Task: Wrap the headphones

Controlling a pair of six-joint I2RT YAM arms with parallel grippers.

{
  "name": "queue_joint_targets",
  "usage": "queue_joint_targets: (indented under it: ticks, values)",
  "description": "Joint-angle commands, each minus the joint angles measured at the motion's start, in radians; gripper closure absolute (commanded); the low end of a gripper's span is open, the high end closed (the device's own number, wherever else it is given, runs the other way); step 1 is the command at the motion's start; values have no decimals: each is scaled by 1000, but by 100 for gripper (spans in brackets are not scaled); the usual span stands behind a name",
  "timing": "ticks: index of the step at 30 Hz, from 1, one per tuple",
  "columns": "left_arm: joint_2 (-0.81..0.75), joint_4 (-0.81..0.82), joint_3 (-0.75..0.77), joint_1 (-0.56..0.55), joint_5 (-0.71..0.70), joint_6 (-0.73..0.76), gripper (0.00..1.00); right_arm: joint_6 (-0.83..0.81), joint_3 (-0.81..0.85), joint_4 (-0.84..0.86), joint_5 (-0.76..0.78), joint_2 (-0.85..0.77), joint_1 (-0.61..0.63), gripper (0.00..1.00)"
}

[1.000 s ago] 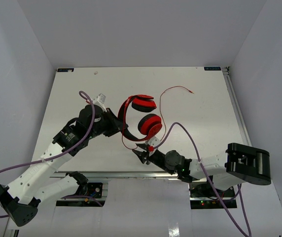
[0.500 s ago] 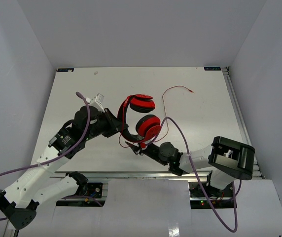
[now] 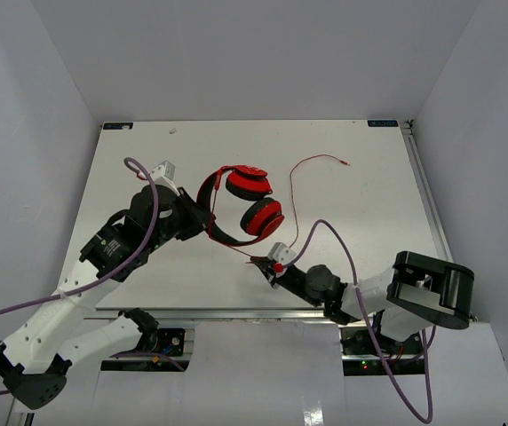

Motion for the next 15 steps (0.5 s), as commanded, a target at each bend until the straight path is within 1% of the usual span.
queue_joint_targets:
  ticks: [1,4,10,15]
  values:
    - [12,-19,132,1,-222,45,100,89,-110,218,43,-115,-2,92]
    - [48,-40,166,1,-296,59,100,120,-176,212,21,-205,3,92]
    - [93,-50,169,1,-408,73,100,128,-216,161,-38,-308,27,92]
    - [94,-40,154,1,-396,63,100,119,-271,154,3,-365,36,92]
